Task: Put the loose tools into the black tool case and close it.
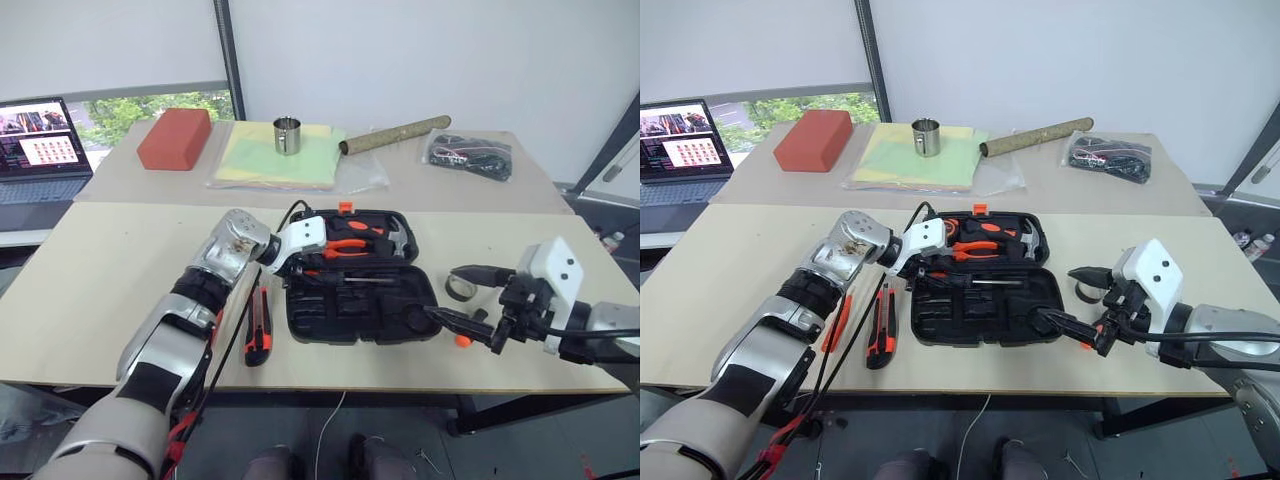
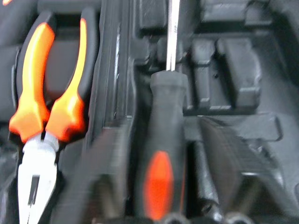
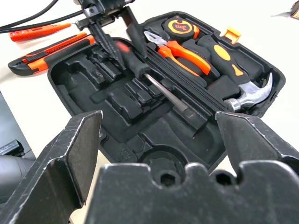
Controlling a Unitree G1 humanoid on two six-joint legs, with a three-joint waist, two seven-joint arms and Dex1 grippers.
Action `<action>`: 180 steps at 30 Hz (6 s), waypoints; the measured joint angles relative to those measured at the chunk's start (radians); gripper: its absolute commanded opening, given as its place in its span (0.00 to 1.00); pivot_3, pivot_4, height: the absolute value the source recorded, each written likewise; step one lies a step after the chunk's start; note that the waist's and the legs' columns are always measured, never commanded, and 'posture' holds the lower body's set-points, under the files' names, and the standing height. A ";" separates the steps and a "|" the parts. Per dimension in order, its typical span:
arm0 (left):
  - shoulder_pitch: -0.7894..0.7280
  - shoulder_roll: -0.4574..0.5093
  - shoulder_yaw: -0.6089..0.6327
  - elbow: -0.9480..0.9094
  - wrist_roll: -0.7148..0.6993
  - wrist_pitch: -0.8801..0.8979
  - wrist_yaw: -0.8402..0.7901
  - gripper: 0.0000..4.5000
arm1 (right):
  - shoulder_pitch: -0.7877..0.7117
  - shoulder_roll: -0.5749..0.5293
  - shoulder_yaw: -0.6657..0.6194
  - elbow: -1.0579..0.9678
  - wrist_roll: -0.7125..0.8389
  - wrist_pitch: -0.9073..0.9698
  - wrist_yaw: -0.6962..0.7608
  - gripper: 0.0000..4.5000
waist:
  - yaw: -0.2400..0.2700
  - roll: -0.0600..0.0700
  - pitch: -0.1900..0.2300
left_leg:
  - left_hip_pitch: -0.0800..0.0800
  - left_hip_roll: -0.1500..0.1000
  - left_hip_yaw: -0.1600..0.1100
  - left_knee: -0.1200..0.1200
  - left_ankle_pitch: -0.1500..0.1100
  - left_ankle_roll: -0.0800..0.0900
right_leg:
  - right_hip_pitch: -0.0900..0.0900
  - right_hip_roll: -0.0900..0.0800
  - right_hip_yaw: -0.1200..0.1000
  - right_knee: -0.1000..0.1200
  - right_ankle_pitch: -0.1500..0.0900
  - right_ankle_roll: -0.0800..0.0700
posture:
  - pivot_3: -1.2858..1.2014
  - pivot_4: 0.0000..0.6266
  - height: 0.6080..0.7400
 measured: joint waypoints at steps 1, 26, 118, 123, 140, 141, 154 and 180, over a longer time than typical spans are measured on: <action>-0.004 -0.001 0.004 -0.001 -0.002 0.000 -0.001 0.94 | 0.000 0.000 -0.001 0.000 0.000 0.000 0.000 1.00 | 0.000 0.000 0.000 | 0.000 0.000 0.000 0.000 0.000 0.000 | 0.000 0.000 0.000 0.000 0.000 0.000 | 0.52 0.24 1.00; -0.012 -0.071 -0.041 0.066 0.104 -0.141 0.088 0.02 | 0.013 0.024 -0.003 -0.006 -0.010 -0.001 -0.012 1.00 | 0.012 -0.001 -0.001 | 0.002 0.000 0.000 0.001 -0.001 0.001 | 0.002 -0.001 0.001 0.000 0.000 0.001 | 0.52 0.24 1.00; 0.349 0.372 0.238 -0.670 -0.454 0.347 -0.145 1.00 | -0.685 0.194 0.676 0.902 -0.744 -0.846 0.441 0.22 | -0.024 0.005 0.001 | 0.004 -0.001 0.000 0.000 0.000 -0.002 | -0.002 0.011 0.011 0.014 -0.010 0.000 | 0.52 0.24 1.00; 0.349 0.372 0.239 -0.672 -0.454 0.347 -0.129 1.00 | -0.668 0.197 0.675 0.904 -0.738 -0.852 0.480 0.22 | -0.029 0.005 0.001 | 0.004 0.000 0.000 0.000 0.002 -0.005 | -0.002 0.009 0.010 0.015 -0.011 -0.002 | 0.52 0.24 1.00; 0.348 0.368 0.238 -0.671 -0.454 0.345 -0.113 1.00 | -0.708 0.233 0.673 0.988 -0.809 -0.857 0.460 0.58 | -0.035 0.005 0.001 | 0.004 0.000 -0.001 0.000 0.003 -0.006 | -0.001 0.001 0.002 0.016 -0.012 -0.004 | 0.52 0.24 1.00; 0.348 0.368 0.238 -0.671 -0.454 0.345 -0.112 1.00 | -0.710 0.234 0.668 0.988 -0.810 -0.856 0.461 0.65 | -0.035 0.005 0.001 | 0.004 0.000 -0.001 0.000 0.003 -0.006 | -0.001 0.001 0.002 0.016 -0.012 -0.004 | 0.52 0.24 1.00; 0.348 0.368 0.238 -0.671 -0.454 0.343 -0.105 1.00 | -0.729 0.331 0.623 0.900 -0.703 -0.597 0.459 0.74 | -0.037 0.005 0.001 | 0.003 0.000 -0.002 0.000 0.003 -0.007 | -0.001 0.001 0.001 0.016 -0.012 -0.004 | 0.52 0.24 1.00; 0.378 0.363 0.262 -0.675 -0.454 0.351 -0.048 1.00 | -0.658 0.400 0.648 0.839 -0.749 -0.528 0.414 0.01 | -0.042 0.006 0.001 | 0.005 0.001 -0.002 0.000 0.004 -0.007 | 0.000 0.001 0.001 0.016 -0.012 -0.005 | 0.52 0.24 1.00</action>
